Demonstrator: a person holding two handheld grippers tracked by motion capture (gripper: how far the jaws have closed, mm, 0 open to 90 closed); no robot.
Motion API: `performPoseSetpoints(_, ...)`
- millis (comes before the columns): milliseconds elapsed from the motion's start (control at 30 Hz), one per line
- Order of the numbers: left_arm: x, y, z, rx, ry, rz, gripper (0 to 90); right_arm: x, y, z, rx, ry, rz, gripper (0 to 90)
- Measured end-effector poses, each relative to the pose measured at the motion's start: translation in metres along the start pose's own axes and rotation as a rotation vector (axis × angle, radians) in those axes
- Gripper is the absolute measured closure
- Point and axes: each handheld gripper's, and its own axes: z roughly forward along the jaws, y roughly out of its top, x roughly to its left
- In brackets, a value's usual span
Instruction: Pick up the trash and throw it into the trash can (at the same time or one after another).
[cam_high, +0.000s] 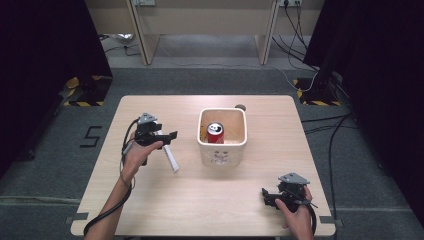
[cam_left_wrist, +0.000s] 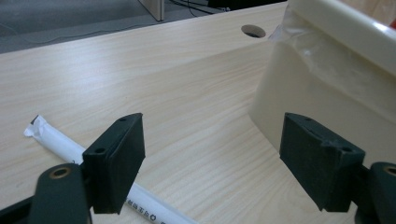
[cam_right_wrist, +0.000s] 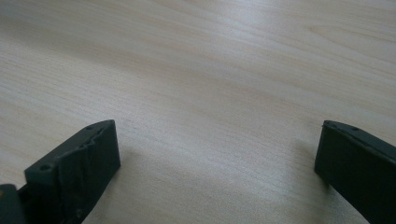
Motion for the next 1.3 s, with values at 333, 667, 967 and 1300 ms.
performPoseSetpoints(333,0.003,-0.016,0.007,0.017,0.038,0.001,21.8,0.0,0.0,0.0,0.0,0.0,0.0,0.2)
performPoseSetpoints(667,0.011,-0.025,0.009,0.021,0.062,-0.009,21.8,0.0,0.0,0.0,0.0,0.0,0.0,0.3)
performPoseSetpoints(967,0.013,-0.031,0.015,0.051,0.073,-0.026,21.8,0.0,0.0,0.0,0.002,0.0,0.0,0.5)
performPoseSetpoints(1300,0.017,-0.045,0.035,0.123,0.121,-0.011,24.4,0.001,0.0,-0.001,0.001,0.0,0.001,0.7)
